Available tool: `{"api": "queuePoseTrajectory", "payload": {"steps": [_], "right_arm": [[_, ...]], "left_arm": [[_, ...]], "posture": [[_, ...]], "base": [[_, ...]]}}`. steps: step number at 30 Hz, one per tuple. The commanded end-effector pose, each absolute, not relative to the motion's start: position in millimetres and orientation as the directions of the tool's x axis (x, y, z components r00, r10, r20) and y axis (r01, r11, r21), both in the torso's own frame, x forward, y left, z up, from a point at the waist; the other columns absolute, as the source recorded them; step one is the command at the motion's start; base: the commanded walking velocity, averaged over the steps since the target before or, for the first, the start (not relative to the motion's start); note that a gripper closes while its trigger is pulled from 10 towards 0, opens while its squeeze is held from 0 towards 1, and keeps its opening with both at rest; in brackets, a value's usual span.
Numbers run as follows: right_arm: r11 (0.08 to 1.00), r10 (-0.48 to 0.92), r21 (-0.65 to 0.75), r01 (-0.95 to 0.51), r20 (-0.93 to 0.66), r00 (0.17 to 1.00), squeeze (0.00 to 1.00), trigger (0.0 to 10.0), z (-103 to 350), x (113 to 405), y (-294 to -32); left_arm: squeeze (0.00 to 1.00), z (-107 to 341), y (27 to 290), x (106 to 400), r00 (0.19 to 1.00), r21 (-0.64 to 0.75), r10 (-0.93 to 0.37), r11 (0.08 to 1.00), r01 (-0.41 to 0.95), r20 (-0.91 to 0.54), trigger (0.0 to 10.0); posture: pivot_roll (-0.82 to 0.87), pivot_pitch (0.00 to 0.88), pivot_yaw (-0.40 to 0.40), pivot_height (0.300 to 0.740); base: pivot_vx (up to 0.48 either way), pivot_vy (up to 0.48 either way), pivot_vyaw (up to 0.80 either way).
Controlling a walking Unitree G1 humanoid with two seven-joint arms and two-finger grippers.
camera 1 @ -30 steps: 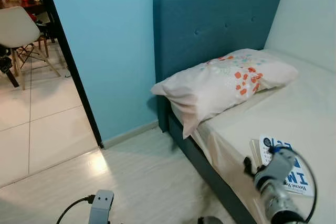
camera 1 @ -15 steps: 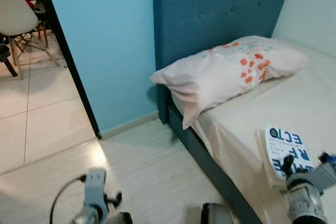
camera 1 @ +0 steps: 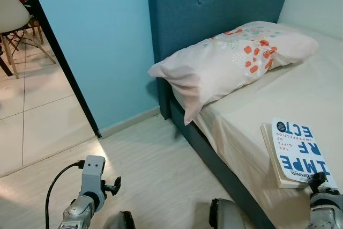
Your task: Clean up the room
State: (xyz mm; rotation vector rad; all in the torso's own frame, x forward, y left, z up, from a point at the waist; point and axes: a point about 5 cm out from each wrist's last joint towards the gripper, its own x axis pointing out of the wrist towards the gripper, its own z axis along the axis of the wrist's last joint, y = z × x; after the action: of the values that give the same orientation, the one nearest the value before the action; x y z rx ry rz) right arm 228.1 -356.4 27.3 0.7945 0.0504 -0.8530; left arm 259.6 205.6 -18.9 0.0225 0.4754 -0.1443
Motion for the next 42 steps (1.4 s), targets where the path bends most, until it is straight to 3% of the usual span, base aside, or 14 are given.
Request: {"api": "queuePoseTrajectory", "payload": {"steps": [1, 4, 8, 18, 19, 21, 22, 31, 32, 34, 42], "right_arm": [[0.335, -0.563, 0.618, 0.711, -0.474, 0.677, 0.00, 10.0, 0.1, 222.5, -333.6], [0.340, -0.528, 0.653, 0.676, -0.462, 0.712, 0.00, 10.0, 1.4, 229.1, -327.1], [0.312, -0.363, 0.786, 0.534, -0.421, 0.831, 0.00, 10.0, 9.5, 255.0, -305.0], [0.301, -0.265, 0.860, 0.411, -0.338, 0.903, 0.00, 10.0, 36.0, 281.6, -305.3], [0.306, -0.260, 0.859, 0.410, -0.338, 0.904, 0.00, 6.9, 37.8, 283.3, -306.2], [0.310, -0.257, 0.858, 0.409, -0.339, 0.905, 0.00, 6.9, 38.9, 284.4, -306.7], [0.324, -0.228, 0.862, 0.390, -0.329, 0.916, 0.00, 0.0, 44.3, 288.5, -308.1], [0.334, -0.122, 0.887, 0.318, -0.294, 0.948, 0.00, 0.0, 55.3, 296.7, -305.6], [0.371, -0.019, 0.887, 0.274, -0.288, 0.958, 0.00, 0.0, 58.9, 302.3, -296.2], [0.389, 0.025, 0.888, 0.245, -0.276, 0.961, 0.00, 0.0, 61.5, 304.7, -292.6], [0.471, 0.103, 0.876, 0.106, -0.174, 0.979, 0.00, 0.0, 82.9, 315.2, -296.4]], "left_arm": [[0.00, -21.8, 213.4, 252.6, 0.871, 0.018, -0.136, 0.986, 0.164, -0.471, 10.0], [0.00, -22.4, 214.3, 250.4, 0.872, 0.024, -0.140, 0.985, 0.172, -0.468, 10.0], [0.00, -26.2, 216.2, 241.8, 0.869, 0.034, -0.155, 0.980, 0.194, -0.470, 10.0], [0.00, -31.4, 212.7, 227.4, 0.864, 0.035, -0.208, 0.967, 0.252, -0.459, 10.0], [0.00, -31.2, 212.5, 226.8, 0.865, 0.035, -0.211, 0.966, 0.255, -0.455, 10.0], [0.00, -31.1, 212.4, 226.5, 0.865, 0.035, -0.213, 0.966, 0.257, -0.453, 10.0], [0.00, -30.7, 213.1, 223.9, 0.869, 0.036, -0.220, 0.964, 0.263, -0.443, 10.0], [0.00, -30.2, 215.6, 215.8, 0.872, 0.039, -0.238, 0.959, 0.281, -0.427, 10.0], [0.00, -29.3, 215.6, 213.7, 0.875, 0.041, -0.244, 0.957, 0.287, -0.419, 10.0], [0.00, -28.8, 215.1, 213.4, 0.876, 0.041, -0.247, 0.956, 0.289, -0.415, 10.0], [0.00, -25.8, 212.4, 211.7, 0.883, 0.041, -0.258, 0.954, 0.297, -0.393, 10.0]], "posture": [[0.03, 0.199, 0.068, 0.510], [0.03, 0.213, 0.068, 0.510], [0.05, 0.249, 0.072, 0.510], [0.06, 0.297, 0.066, 0.510], [0.07, 0.303, 0.062, 0.510], [0.07, 0.303, 0.062, 0.510], [0.08, 0.320, 0.062, 0.510], [0.09, 0.354, 0.061, 0.510], [0.10, 0.367, 0.057, 0.510], [0.10, 0.372, 0.056, 0.510], [0.11, 0.392, 0.045, 0.510]], "base": [[0.000, 0.000, 0.00], [0.000, 0.000, 0.00], [0.000, 0.000, 0.00], [0.000, 0.000, 0.00], [0.000, 0.000, 0.00], [0.000, 0.000, 0.00], [0.000, 0.000, 0.00], [0.000, 0.000, 0.00], [0.000, 0.000, 0.00], [0.000, 0.000, 0.00], [0.000, 0.000, 0.00]]}}
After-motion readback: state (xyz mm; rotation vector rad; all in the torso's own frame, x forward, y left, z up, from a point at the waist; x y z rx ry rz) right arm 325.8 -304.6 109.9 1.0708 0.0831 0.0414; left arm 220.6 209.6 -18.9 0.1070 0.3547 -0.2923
